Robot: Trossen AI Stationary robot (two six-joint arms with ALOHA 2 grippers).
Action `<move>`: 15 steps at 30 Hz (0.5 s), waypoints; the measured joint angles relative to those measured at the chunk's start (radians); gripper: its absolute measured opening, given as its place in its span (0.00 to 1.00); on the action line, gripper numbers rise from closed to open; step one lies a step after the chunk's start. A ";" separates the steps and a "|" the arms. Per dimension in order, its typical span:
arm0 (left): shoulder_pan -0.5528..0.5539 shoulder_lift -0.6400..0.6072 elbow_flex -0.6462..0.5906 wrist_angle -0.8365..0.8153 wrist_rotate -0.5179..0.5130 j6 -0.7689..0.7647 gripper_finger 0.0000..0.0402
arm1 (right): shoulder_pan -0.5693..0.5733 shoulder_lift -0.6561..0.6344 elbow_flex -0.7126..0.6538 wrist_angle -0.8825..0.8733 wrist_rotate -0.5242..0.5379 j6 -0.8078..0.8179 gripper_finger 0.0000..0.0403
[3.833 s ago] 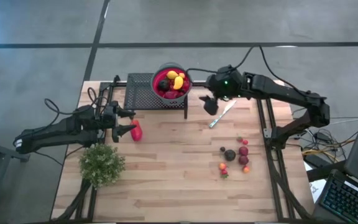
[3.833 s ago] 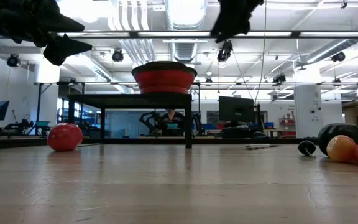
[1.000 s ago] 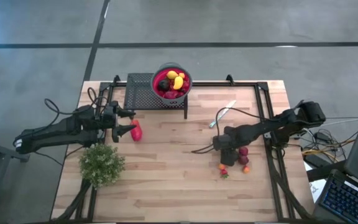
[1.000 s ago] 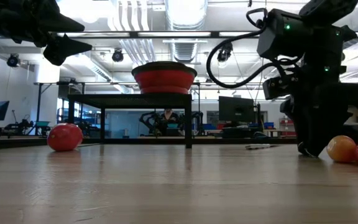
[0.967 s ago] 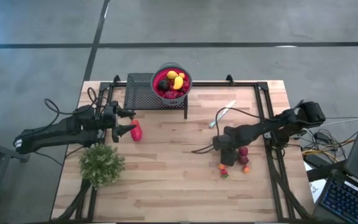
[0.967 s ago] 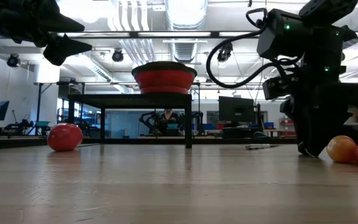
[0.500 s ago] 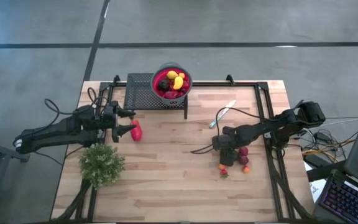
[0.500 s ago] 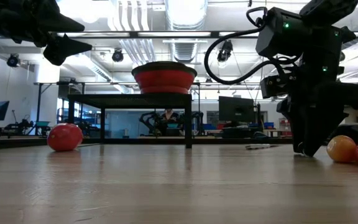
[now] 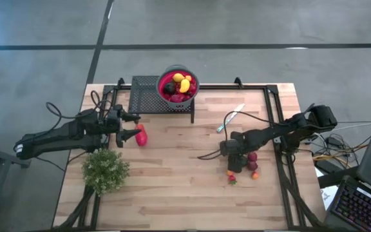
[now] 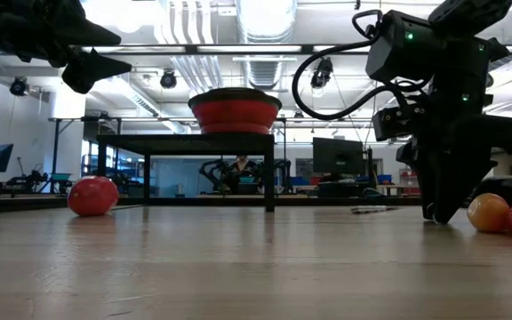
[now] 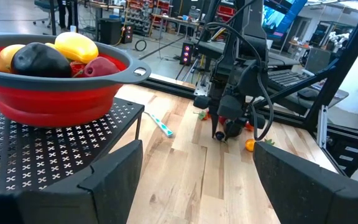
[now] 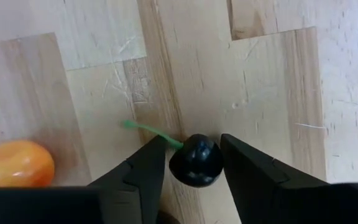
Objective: Pick & Place Fruit
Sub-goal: Put the black cherry into the red gray strainer bowl on the shelf
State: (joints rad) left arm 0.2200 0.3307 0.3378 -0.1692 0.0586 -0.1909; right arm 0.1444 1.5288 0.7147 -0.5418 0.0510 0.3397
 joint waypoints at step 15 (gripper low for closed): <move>0.000 0.000 0.000 0.000 0.000 0.000 0.78 | 0.000 0.000 0.000 -0.002 0.000 0.000 0.35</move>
State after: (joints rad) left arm 0.2203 0.3309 0.3382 -0.1692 0.0586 -0.1905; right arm 0.1444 1.5288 0.7151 -0.5438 0.0505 0.3398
